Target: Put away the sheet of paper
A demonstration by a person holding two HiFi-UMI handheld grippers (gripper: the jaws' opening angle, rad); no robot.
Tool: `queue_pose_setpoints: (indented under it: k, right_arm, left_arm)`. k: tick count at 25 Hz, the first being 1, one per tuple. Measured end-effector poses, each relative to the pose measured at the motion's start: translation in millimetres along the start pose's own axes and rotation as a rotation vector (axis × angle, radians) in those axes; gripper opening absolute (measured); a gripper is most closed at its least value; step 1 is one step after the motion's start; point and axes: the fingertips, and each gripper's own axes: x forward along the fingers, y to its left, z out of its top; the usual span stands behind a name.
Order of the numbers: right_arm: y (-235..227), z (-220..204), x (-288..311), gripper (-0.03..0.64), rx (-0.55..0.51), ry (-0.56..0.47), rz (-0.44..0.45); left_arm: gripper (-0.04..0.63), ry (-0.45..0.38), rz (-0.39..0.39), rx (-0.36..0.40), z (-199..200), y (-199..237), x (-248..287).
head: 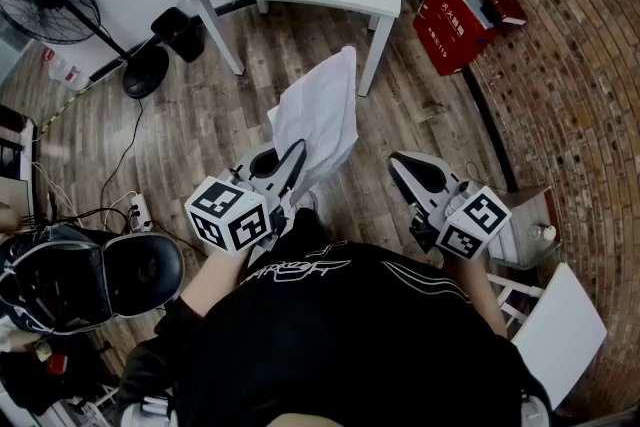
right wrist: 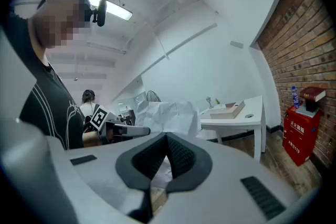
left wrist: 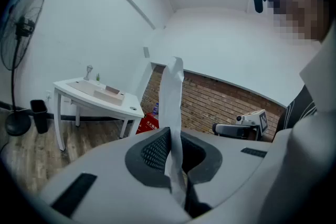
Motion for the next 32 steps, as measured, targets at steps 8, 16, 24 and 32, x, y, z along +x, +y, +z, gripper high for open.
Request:
queue_pose_setpoints:
  k: [8, 16, 24, 32]
  right_arm:
    - [-39.4, 8.4, 72.6, 0.002, 0.023, 0.004, -0.027]
    - [-68.1, 31.9, 150.3, 0.002, -0.045, 0.022, -0.049]
    - [-69.5, 48.4, 210.0, 0.002, -0.055, 0.010, -0.037]
    - [-76.6, 47.4, 244.8, 0.002, -0.099, 0.041, -0.035]
  left_arm:
    - [0.032, 0.024, 0.002, -0.025, 16.8, 73.6, 27.8]
    - [0.032, 0.008, 0.005, -0.027, 51.9, 139.8, 38.0]
    - [0.032, -0.021, 0.037, -0.015, 79.4, 195.7, 21.0]
    - [0.032, -0.020, 0.059, -0.009, 94.0, 231.8, 14.6]
